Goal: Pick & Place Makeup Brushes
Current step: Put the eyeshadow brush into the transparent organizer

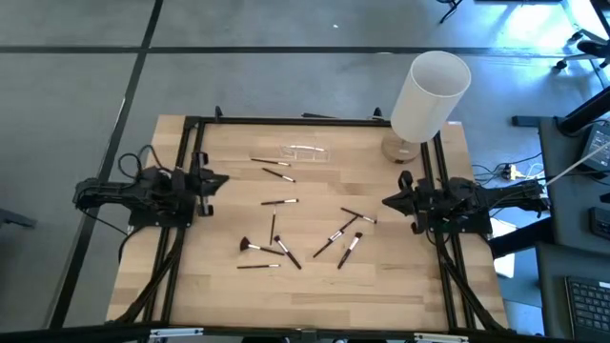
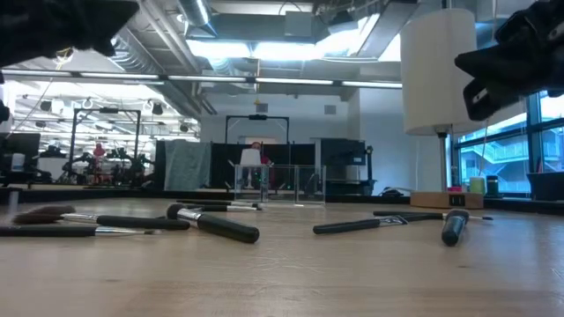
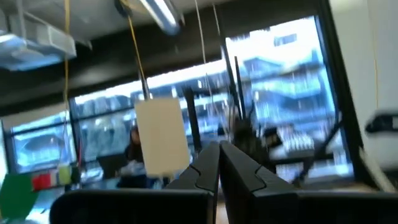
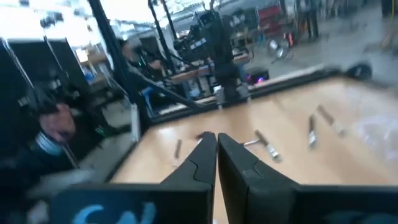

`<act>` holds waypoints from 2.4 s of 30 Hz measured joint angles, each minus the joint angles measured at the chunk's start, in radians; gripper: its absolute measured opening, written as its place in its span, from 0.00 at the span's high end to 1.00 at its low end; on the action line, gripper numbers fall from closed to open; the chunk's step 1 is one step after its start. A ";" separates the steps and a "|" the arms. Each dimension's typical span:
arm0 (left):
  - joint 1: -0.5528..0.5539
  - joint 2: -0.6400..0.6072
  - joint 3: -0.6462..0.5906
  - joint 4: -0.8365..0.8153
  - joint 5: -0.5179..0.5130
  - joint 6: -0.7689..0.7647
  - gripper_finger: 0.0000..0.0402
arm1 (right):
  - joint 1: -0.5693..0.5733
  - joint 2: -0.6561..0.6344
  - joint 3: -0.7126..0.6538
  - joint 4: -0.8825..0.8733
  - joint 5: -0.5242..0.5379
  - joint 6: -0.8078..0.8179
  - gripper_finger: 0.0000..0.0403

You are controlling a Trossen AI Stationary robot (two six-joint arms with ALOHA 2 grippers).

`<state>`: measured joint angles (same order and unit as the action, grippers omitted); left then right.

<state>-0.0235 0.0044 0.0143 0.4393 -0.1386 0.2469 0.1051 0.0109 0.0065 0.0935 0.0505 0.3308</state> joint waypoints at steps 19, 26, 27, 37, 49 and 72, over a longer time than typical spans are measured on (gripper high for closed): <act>0.000 0.117 0.001 0.015 -0.356 -0.236 0.99 | 0.000 0.275 0.008 0.097 0.279 0.288 0.96; 0.000 0.411 0.001 0.181 -0.412 -0.269 0.99 | 0.000 0.529 0.173 0.034 0.250 0.240 0.96; 0.000 0.460 0.006 0.217 -0.405 -0.264 0.99 | 0.000 0.563 0.208 -0.021 0.244 0.238 0.96; 0.000 0.995 0.285 0.238 -0.381 -0.173 0.93 | 0.000 0.947 0.522 -0.553 0.125 0.311 0.96; 0.000 1.458 0.553 0.237 -0.382 -0.038 0.80 | 0.000 1.316 0.650 -0.658 0.062 0.148 0.72; 0.045 1.553 0.589 0.238 -0.279 -0.017 0.80 | 0.000 1.490 0.653 -0.628 0.037 0.134 0.91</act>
<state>0.0219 1.5577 0.6033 0.6777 -0.4178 0.2298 0.1051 1.5007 0.6598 -0.5343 0.0879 0.4651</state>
